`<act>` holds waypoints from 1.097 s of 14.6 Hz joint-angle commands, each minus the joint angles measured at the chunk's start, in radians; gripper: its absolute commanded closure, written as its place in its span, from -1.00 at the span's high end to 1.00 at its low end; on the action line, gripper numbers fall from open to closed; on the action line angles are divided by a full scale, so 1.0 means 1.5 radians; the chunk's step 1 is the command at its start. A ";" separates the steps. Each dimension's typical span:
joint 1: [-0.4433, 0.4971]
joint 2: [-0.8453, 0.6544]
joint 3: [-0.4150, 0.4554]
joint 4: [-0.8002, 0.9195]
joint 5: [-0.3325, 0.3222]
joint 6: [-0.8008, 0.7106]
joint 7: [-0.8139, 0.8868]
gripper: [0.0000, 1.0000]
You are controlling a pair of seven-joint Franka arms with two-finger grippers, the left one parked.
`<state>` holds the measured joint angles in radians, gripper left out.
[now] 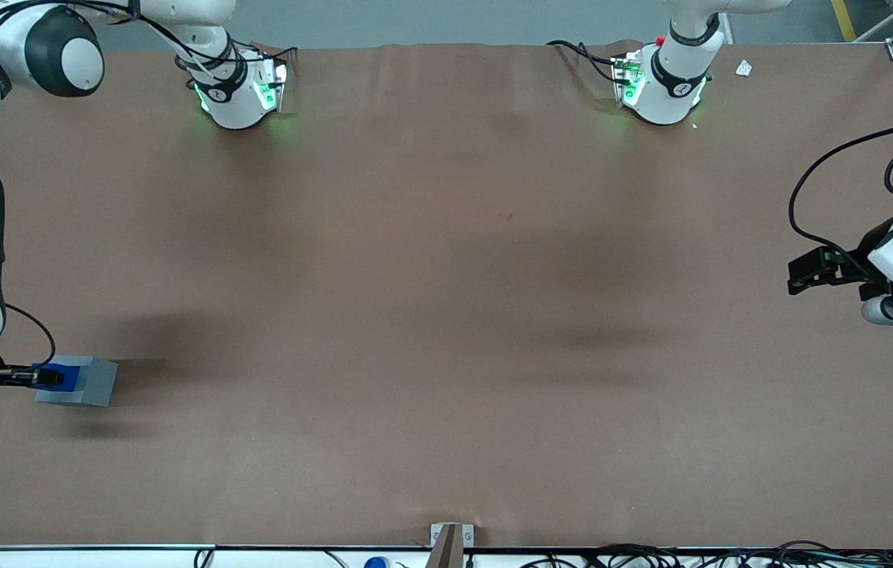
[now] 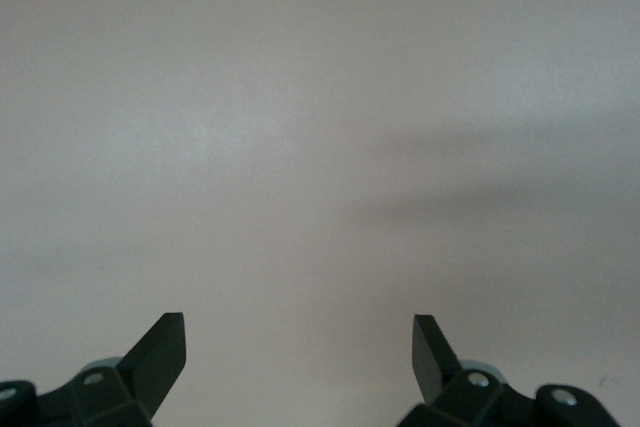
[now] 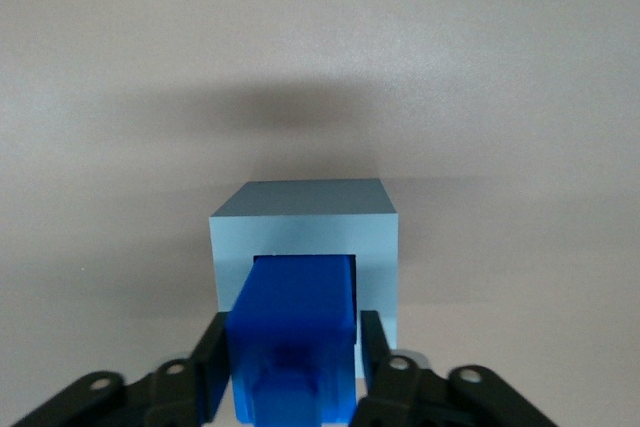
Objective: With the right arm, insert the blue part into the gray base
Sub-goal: 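Lower the blue part into the gray base's recess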
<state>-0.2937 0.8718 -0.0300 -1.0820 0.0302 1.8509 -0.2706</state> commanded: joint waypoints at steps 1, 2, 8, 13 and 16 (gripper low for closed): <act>-0.002 0.009 0.005 0.016 -0.007 0.003 -0.005 0.37; -0.002 0.009 0.005 0.016 -0.007 0.005 -0.005 0.43; -0.006 0.007 0.005 0.016 -0.006 0.003 -0.005 0.98; -0.010 -0.008 0.006 0.015 -0.001 -0.002 -0.003 1.00; -0.007 -0.036 0.006 0.008 0.004 -0.018 -0.002 1.00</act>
<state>-0.2980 0.8631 -0.0301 -1.0551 0.0312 1.8554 -0.2706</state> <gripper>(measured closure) 0.000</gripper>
